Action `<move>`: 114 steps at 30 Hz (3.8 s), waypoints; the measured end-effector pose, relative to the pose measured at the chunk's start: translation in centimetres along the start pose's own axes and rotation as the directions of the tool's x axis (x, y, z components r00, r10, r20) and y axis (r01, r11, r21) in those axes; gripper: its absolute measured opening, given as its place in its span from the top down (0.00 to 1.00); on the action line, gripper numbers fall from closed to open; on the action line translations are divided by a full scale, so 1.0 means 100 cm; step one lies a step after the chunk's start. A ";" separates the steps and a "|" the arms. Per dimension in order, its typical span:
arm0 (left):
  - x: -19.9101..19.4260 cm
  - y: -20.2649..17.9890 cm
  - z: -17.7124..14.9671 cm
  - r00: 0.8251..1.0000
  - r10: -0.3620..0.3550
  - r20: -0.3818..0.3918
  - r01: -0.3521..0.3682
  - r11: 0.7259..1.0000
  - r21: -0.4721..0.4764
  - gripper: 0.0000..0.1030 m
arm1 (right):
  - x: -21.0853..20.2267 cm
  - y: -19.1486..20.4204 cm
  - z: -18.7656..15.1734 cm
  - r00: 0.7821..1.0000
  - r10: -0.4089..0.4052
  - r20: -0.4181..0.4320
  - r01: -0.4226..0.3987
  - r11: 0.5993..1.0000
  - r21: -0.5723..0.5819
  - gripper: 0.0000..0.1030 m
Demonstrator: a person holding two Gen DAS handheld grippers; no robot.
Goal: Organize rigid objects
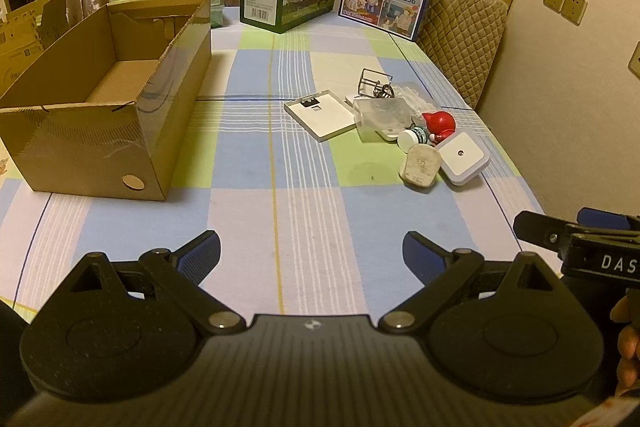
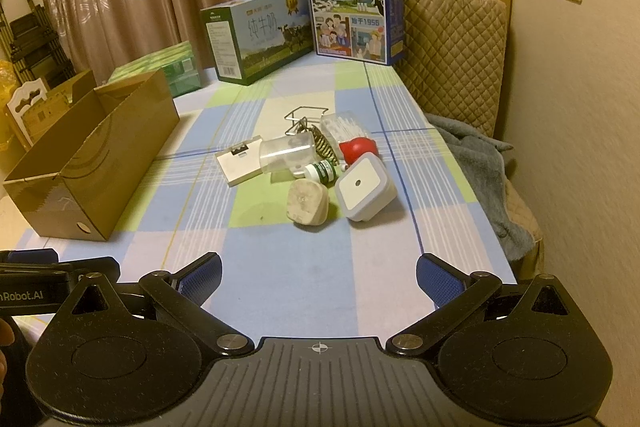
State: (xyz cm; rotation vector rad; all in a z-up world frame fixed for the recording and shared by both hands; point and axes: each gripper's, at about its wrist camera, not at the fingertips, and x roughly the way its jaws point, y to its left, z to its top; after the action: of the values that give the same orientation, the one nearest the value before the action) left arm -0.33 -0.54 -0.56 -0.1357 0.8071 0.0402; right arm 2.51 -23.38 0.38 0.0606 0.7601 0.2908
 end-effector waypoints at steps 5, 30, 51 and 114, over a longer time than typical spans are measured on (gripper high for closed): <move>0.000 0.001 0.001 1.000 0.000 0.000 0.000 1.000 0.001 0.07 | 0.001 -0.001 -0.001 1.000 0.000 -0.003 0.000 1.000 0.003 0.02; 0.002 0.004 0.002 1.000 -0.005 -0.007 0.005 1.000 -0.006 0.07 | 0.006 -0.005 -0.004 1.000 0.000 -0.017 0.001 1.000 0.016 0.02; 0.041 -0.009 0.030 0.997 -0.078 0.015 0.077 0.995 0.063 0.07 | 0.027 -0.022 0.024 0.998 -0.052 0.018 0.053 0.998 -0.047 0.02; 0.149 -0.006 0.050 0.987 -0.158 -0.026 0.160 0.981 0.114 0.63 | 0.190 -0.009 0.036 0.979 -0.192 -0.072 0.130 0.854 -0.504 0.40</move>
State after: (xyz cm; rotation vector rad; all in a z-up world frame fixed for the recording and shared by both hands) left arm 13.64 -0.69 -7.83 -0.0905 0.8111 -0.1583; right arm 18.21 -18.73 -9.90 -0.5156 0.7840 0.3247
